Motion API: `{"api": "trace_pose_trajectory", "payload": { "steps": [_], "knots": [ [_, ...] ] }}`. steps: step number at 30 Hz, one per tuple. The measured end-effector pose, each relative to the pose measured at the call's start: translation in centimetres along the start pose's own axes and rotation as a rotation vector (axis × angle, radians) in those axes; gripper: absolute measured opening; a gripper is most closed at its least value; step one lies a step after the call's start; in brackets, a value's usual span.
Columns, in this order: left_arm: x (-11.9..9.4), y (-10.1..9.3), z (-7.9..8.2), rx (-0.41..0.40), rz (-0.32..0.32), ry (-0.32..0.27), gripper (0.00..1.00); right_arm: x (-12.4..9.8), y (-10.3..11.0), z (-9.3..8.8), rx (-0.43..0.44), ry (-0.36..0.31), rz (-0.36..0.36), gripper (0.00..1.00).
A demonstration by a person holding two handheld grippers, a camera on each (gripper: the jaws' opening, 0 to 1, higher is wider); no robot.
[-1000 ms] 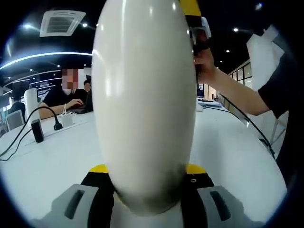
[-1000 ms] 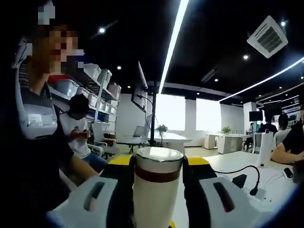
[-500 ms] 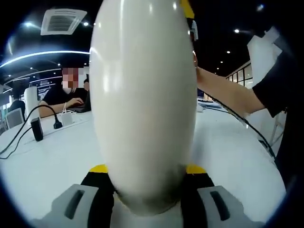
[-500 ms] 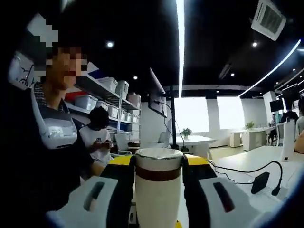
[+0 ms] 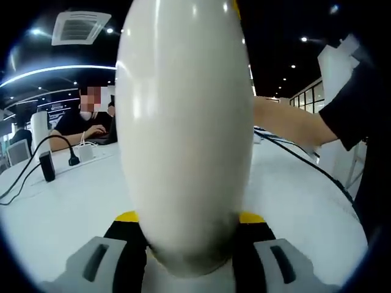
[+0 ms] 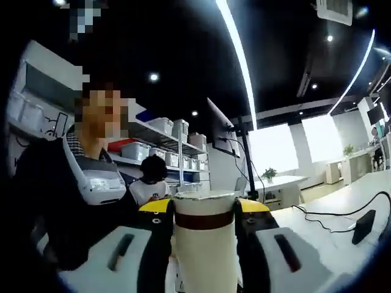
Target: Grasp the water cup twist off the cup lid place the cup lid on the table
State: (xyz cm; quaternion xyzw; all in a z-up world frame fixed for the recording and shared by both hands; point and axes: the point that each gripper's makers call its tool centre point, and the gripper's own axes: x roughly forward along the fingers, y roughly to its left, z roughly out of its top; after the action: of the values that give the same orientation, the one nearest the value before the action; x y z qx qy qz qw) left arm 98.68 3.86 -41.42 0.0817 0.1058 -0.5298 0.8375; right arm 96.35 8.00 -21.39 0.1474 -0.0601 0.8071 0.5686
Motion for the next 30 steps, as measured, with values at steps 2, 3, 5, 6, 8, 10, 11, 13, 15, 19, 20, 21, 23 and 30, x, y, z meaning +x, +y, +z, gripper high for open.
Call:
{"api": "trace_pose_trajectory", "payload": {
  "steps": [2, 3, 5, 6, 8, 10, 11, 13, 15, 19, 20, 21, 23, 30],
  "knots": [
    [0.0, -0.1, 0.0, -0.002, 0.000, 0.000, 0.55, 0.1, 0.1, 0.0, -0.001, -0.006, 0.005, 0.43],
    [0.0, -0.1, 0.0, -0.002, -0.001, 0.000, 0.55, 0.1, 0.1, 0.1, -0.004, -0.007, 0.005, 0.43],
    [0.0, -0.1, 0.0, -0.003, -0.001, 0.000, 0.55, 0.1, 0.2, 0.1, -0.011, -0.005, 0.002, 0.43],
    [0.0, -0.1, 0.0, -0.003, -0.001, 0.000, 0.55, 0.1, 0.2, 0.1, -0.013, -0.002, -0.004, 0.43],
    [0.0, -0.1, 0.0, -0.003, 0.000, 0.000, 0.55, 0.1, 0.2, 0.0, -0.029, 0.017, -0.032, 0.44],
    [0.1, 0.0, 0.0, -0.001, 0.000, 0.000, 0.55, 0.2, 0.0, 0.0, -0.069, 0.049, -0.087, 0.48],
    [0.1, 0.1, 0.0, -0.002, 0.000, 0.001, 0.55, 0.2, -0.1, 0.0, -0.092, 0.065, -0.116, 0.50],
    [0.2, 0.1, 0.0, -0.003, 0.000, 0.003, 0.55, -0.2, -0.4, 0.1, -0.120, 0.088, -0.189, 0.52],
    [0.2, 0.2, -0.1, -0.004, 0.000, 0.003, 0.55, -0.5, -0.3, 0.4, -0.156, 0.086, -0.236, 0.52],
    [0.3, 0.5, -0.1, -0.004, 0.000, 0.003, 0.55, -1.4, -0.1, 0.8, -0.214, 0.093, -0.346, 0.53],
    [0.3, 0.5, -0.2, -0.004, 0.001, 0.004, 0.55, -1.8, -0.2, 0.9, -0.243, 0.103, -0.391, 0.53],
    [0.3, 0.6, -0.2, -0.004, 0.001, 0.004, 0.55, -2.2, -0.6, 1.2, -0.283, 0.104, -0.457, 0.56],
    [0.3, 0.7, -0.2, -0.005, 0.001, 0.004, 0.55, -2.8, -0.3, 1.4, -0.288, 0.095, -0.554, 0.58],
    [0.3, 0.8, -0.3, -0.007, 0.000, 0.005, 0.55, -2.7, 2.5, 1.7, -0.342, 0.089, -0.706, 0.58]
  ]
}}
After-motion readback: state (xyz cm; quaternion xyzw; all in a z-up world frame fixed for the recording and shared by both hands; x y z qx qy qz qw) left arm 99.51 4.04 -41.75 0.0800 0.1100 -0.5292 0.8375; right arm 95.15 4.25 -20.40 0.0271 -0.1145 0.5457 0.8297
